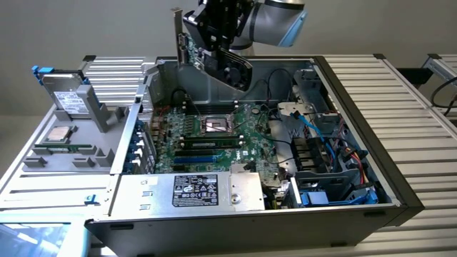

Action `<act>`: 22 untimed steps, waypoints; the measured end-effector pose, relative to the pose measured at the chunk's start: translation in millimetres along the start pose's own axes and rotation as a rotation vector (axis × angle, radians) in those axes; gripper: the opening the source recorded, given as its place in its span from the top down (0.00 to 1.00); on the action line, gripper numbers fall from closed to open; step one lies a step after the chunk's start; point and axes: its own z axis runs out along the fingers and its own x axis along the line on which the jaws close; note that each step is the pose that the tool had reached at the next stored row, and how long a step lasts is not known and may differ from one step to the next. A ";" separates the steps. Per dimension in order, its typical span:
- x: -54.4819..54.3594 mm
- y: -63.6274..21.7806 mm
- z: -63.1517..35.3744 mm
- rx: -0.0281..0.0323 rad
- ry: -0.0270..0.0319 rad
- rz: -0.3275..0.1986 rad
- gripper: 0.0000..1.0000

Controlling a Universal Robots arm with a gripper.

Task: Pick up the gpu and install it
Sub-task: 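Insert the gpu into the slot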

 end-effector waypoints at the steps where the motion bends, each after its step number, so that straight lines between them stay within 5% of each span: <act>1: 0.0 0.0 0.1 0.0007 0.0012 -0.018 0.72; 8: 0.0 0.0 0.7 0.0074 0.0091 -0.144 0.72; 15: -0.1 -0.1 1.7 0.0262 0.0099 -0.269 0.72; 22: -0.1 -0.2 3.6 0.0505 0.0239 -0.380 0.72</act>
